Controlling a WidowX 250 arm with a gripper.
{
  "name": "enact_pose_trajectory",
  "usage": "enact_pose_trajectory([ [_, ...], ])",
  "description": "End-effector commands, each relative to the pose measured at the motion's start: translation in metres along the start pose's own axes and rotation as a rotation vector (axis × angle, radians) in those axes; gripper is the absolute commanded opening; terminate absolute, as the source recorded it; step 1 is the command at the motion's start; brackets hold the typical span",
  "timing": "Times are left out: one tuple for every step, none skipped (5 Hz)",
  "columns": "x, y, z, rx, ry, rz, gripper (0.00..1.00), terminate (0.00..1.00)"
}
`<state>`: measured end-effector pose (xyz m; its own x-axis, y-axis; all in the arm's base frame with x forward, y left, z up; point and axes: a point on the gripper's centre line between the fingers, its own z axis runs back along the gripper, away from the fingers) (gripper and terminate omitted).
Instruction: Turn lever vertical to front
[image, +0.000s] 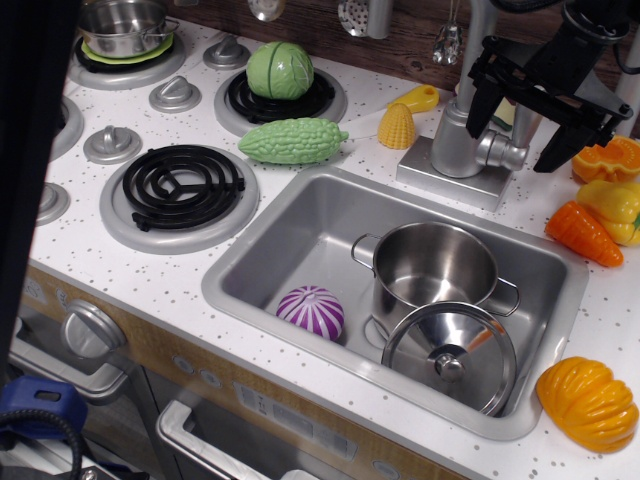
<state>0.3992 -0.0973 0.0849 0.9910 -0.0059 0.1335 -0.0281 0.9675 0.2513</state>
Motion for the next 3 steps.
enact_pose_trajectory([
  [0.0,0.0,0.0,0.0,0.0,0.0,1.0,0.0],
  [0.002,0.001,0.01,0.058,-0.087,0.049,1.0,0.0],
  [0.011,0.004,0.014,0.078,-0.163,0.065,1.0,0.0],
])
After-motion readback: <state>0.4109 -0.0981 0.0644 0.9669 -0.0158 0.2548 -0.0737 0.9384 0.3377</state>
